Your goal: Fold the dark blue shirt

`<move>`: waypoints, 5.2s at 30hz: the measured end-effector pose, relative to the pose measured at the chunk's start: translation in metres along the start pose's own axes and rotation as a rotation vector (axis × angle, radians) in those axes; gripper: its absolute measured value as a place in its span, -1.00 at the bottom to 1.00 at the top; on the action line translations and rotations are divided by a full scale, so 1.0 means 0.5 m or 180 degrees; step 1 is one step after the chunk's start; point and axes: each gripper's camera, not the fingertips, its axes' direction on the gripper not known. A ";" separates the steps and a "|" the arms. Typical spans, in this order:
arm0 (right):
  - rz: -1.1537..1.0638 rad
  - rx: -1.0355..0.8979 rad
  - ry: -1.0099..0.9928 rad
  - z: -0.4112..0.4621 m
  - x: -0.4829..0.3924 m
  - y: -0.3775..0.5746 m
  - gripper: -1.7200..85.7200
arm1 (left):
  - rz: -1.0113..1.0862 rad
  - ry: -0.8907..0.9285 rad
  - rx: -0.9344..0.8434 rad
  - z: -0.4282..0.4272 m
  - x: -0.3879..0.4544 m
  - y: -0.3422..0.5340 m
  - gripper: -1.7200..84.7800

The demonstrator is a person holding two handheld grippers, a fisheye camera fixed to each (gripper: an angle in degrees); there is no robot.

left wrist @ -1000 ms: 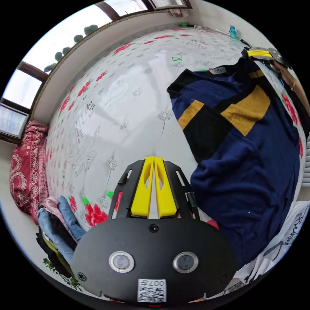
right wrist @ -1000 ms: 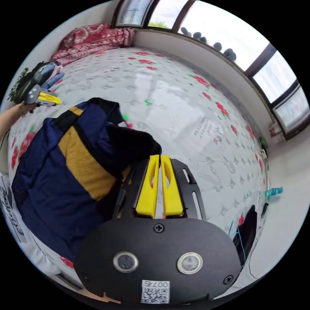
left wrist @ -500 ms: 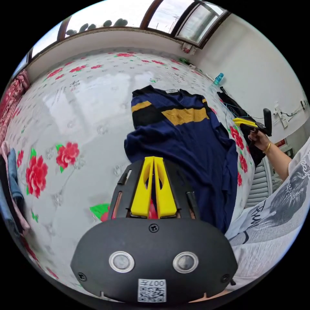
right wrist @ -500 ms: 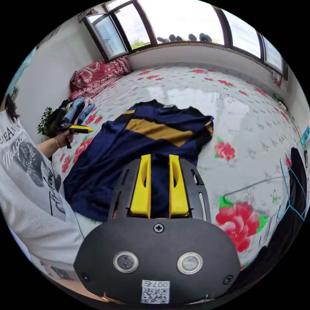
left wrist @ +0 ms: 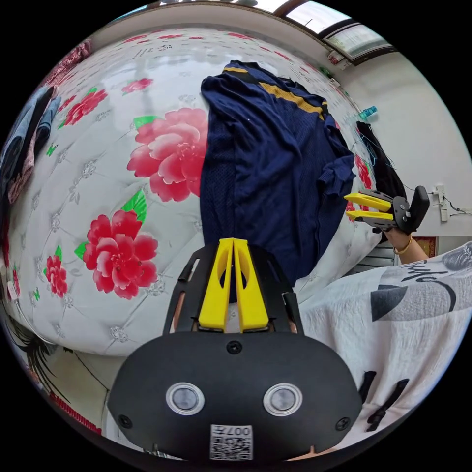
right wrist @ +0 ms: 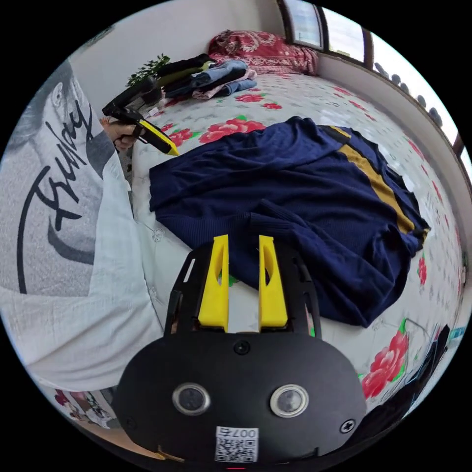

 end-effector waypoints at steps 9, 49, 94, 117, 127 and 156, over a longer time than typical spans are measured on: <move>-0.0177 -0.0293 0.0245 0.027 -0.004 -0.068 -0.93 | 0.0035 -0.0146 -0.0178 0.045 0.001 0.037 -0.98; 0.1080 -0.2135 0.0470 0.046 -0.047 0.205 -0.96 | 0.0658 -0.0759 -0.0458 0.035 0.077 0.109 -0.98; 0.1404 -0.0839 -0.2071 0.329 0.075 -0.102 -0.90 | 0.0779 0.0016 0.0378 -0.076 0.018 0.155 -0.98; 0.2035 -0.0884 -0.1927 0.179 0.233 0.174 -0.96 | 0.1460 -0.0152 0.0440 -0.039 0.139 0.038 -0.98; 0.1706 -0.0122 -0.1821 0.094 0.224 0.210 -0.93 | 0.1693 -0.0462 0.0622 0.005 0.181 -0.146 -0.98; 0.2080 -0.0262 -0.2096 0.119 0.254 0.273 -0.93 | 0.1709 -0.0949 0.0422 0.222 0.266 -0.432 -0.98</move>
